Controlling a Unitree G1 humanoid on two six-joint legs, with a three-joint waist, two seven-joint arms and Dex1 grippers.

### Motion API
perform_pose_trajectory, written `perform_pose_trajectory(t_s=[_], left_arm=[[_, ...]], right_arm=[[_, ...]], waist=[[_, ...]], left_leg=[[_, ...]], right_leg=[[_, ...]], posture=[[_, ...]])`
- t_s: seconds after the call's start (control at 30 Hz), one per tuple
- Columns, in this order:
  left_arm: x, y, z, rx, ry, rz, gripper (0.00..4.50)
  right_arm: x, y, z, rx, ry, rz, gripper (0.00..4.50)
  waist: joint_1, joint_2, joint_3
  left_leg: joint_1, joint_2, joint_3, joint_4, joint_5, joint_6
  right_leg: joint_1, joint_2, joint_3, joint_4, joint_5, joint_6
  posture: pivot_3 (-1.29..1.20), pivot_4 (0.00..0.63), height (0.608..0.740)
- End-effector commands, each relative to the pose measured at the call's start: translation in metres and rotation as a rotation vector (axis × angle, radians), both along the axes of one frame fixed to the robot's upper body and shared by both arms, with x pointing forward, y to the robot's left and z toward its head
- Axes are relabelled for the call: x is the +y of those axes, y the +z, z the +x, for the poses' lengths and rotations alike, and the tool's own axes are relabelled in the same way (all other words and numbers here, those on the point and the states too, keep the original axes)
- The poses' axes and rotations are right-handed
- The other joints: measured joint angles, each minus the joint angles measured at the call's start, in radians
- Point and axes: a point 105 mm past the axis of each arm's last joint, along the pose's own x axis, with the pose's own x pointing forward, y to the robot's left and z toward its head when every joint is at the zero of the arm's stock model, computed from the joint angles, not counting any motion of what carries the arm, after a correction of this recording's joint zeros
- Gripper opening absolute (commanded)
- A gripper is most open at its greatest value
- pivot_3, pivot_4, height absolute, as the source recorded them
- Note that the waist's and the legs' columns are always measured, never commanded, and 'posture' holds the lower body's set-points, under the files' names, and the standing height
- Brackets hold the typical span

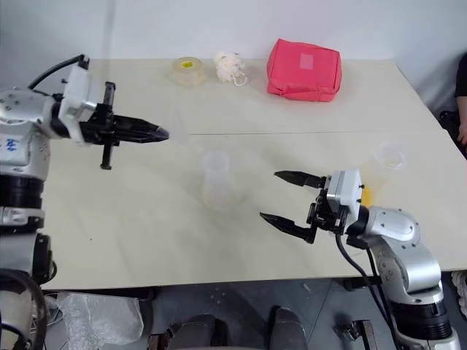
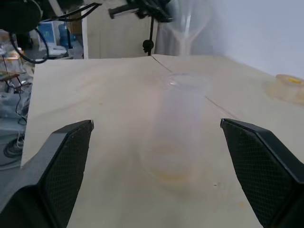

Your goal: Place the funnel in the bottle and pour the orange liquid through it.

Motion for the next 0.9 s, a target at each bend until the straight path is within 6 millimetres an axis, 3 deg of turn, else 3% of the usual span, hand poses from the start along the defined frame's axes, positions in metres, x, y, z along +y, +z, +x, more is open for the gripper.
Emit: perform_pose_trajectory(t_s=[0.03, 0.33, 0.9], left_arm=[[-0.009, 0.006, -0.004, -0.067, -0.093, 0.086, 0.04], [-0.029, 0.000, -0.007, -0.099, -0.194, 0.170, 0.04], [-0.027, 0.006, -0.007, -0.134, -0.188, 0.182, 0.04]], right_arm=[[0.003, 0.008, -0.007, -0.059, -0.008, 0.010, 4.50], [0.001, 0.007, -0.006, -0.067, -0.043, 0.014, 4.50], [-0.001, 0.005, -0.005, -0.067, -0.060, 0.008, 4.50]], waist=[[-0.001, 0.000, 0.000], [-0.001, 0.000, 0.000], [0.000, 0.000, 0.000]], left_leg=[[0.000, 0.000, 0.000, 0.000, 0.000, 0.000], [0.000, 0.000, -0.002, 0.001, 0.000, 0.000], [0.000, 0.000, -0.002, 0.001, 0.000, 0.000]], right_leg=[[0.000, 0.000, 0.000, 0.000, 0.000, 0.000], [0.000, 0.000, 0.000, 0.000, 0.000, 0.000], [0.000, 0.000, 0.000, 0.000, 0.000, 0.000]], posture=[[0.00, 0.150, 0.740], [0.00, 0.150, 0.740], [0.00, 0.150, 0.740]])
